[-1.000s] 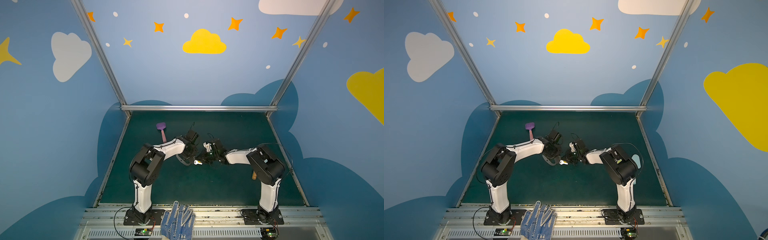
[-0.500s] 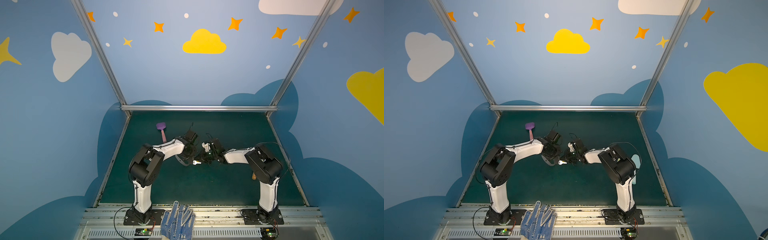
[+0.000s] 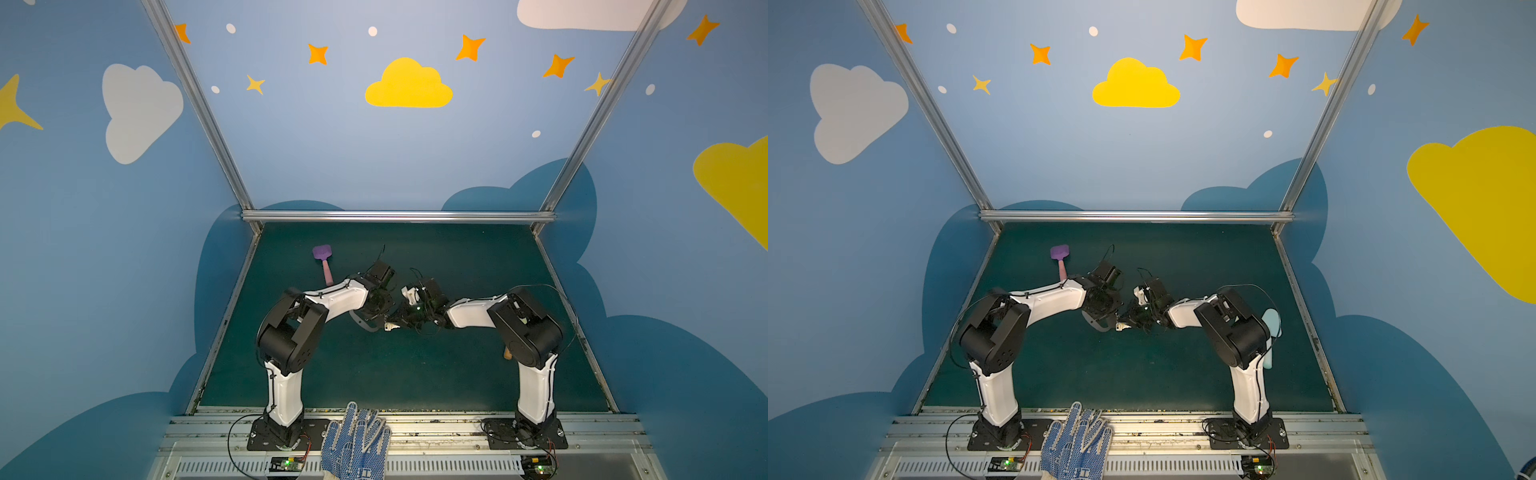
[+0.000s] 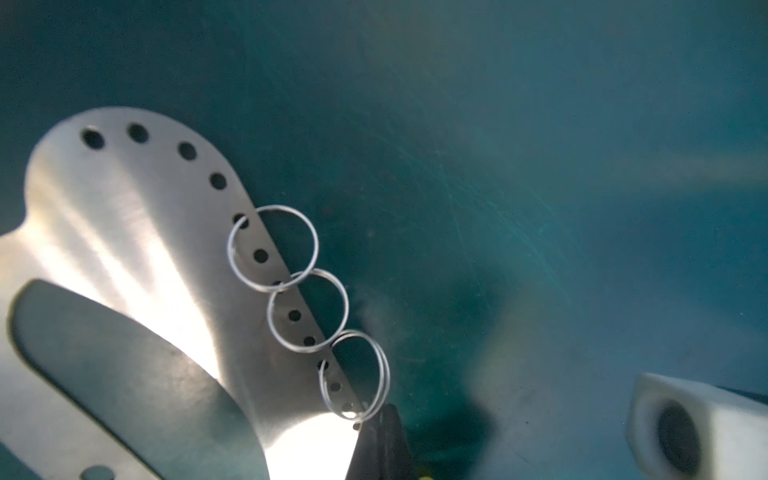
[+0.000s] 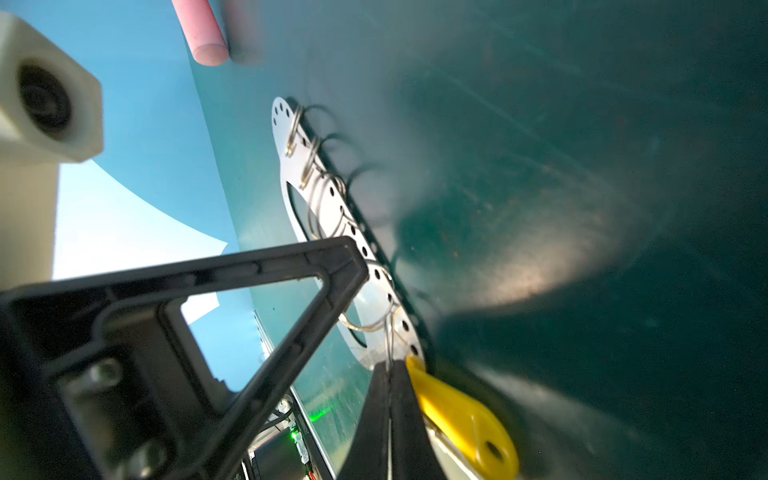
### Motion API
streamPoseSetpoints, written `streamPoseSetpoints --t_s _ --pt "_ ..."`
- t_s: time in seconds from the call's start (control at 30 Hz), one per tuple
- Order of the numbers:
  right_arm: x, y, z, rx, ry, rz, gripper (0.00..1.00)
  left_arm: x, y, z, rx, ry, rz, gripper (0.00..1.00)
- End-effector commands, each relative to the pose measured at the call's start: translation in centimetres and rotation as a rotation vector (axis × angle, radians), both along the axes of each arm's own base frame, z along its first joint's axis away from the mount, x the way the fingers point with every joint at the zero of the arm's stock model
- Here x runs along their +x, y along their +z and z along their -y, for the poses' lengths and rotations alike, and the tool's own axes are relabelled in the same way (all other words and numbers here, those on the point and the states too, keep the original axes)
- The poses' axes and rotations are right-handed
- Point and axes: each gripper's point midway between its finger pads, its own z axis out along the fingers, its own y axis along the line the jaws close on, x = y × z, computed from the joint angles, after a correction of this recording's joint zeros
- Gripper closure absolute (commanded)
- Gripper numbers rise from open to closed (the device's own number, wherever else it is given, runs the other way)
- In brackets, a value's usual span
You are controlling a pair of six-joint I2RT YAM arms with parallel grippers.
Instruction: Put the keys on the keyring
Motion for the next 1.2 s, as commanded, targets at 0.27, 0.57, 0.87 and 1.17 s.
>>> streamPoseSetpoints --t_s 0.27,0.57,0.87,1.17 --pt "-0.9 0.2 -0.8 0.041 0.107 -0.013 1.0 0.2 2.4 2.5 -0.13 -0.075 0.049 0.96" --pt "-1.0 1.2 -0.8 0.073 0.197 -0.024 1.0 -0.2 3.7 3.7 -0.183 -0.161 0.071 0.96" --pt "-1.9 2.0 -1.1 0.105 0.276 -0.025 1.0 0.1 4.3 4.1 -0.207 -0.167 0.094 0.96" --pt "-1.1 2.3 -0.1 0.074 0.268 -0.022 0.91 -0.2 3.5 4.3 -0.219 -0.168 0.068 0.96"
